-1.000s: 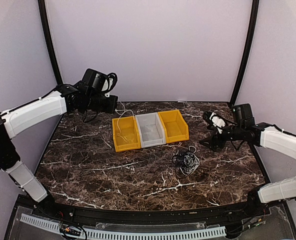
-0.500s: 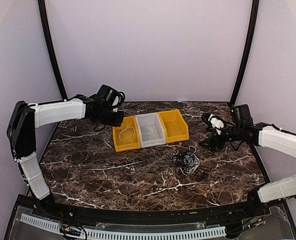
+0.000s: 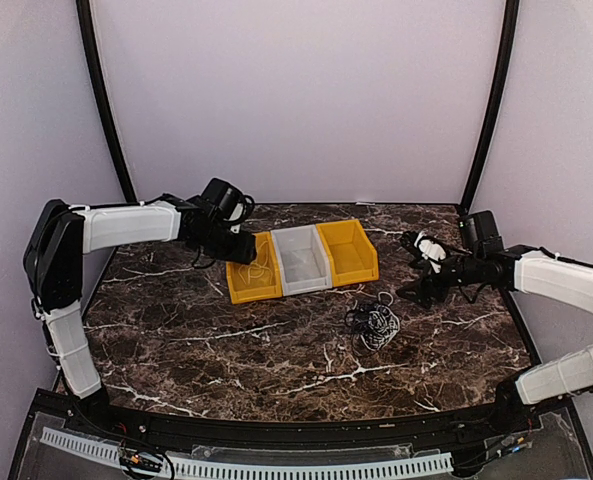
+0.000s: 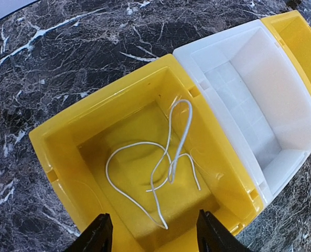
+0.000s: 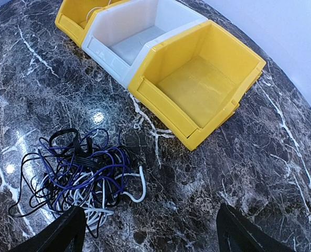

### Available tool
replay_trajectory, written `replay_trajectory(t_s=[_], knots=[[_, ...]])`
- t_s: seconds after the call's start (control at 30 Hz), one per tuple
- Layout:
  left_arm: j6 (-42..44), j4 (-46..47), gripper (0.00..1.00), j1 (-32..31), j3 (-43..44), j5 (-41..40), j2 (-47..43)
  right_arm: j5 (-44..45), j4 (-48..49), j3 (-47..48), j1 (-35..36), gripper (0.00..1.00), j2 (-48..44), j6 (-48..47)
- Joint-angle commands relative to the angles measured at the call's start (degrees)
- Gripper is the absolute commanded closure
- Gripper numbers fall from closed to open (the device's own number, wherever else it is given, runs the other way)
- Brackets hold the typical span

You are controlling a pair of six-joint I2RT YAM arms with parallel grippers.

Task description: Untangle the cables

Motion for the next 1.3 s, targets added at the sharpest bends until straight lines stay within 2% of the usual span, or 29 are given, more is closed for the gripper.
replay_trajectory(t_s=[0.0,0.17,0.3,0.4,0.53,0.7,0.83,0.93,1.1,1.27], knots=[[0.6,-3.6,0.42,-0.2,2.4,-0.9,-7.3,-0.6,-0.7,0.9,-0.2,0.13,0.3,-0.7],[2.9,-4.7,0.39,-1.4,2.7,-1.3,-13.7,-1.2,-8.1,6.0,-0.2,0.21,1.4,-1.5],[6.3,2.9,0.38,-6.3,-2.5,2.6,-20.7,0.1,-12.2,9.9,-0.2,0.33,3.8,-1.5],[8.1,9.1,0.38,-12.9,-8.8,6.1,-22.9,0.8,-13.6,11.7,-0.2,0.44,8.2,-1.3],[3.7,16.7,0.40,-18.2,-14.2,6.2,-22.6,-1.1,-15.7,15.0,-0.2,0.55,15.9,-0.7],[-4.1,28.4,0.42,-20.5,-21.3,8.5,-22.1,-4.3,-16.6,19.0,-0.2,0.61,24.4,0.5],[-5.0,28.3,0.43,-21.1,-21.5,9.1,-20.8,-4.7,-16.7,20.6,-0.2,0.64,28.0,0.7],[-5.0,28.3,0.44,-21.3,-21.6,9.2,-20.4,-5.1,-16.5,21.3,-0.2,0.73,29.2,0.9],[-4.5,29.5,0.43,-21.8,-21.4,10.0,-18.9,-8.5,-18.4,21.5,-0.2,0.99,28.2,0.0],[0.0,32.5,0.39,-23.9,-18.8,6.2,-15.0,-13.2,-25.2,22.3,1.7,1.00,20.0,-2.9]])
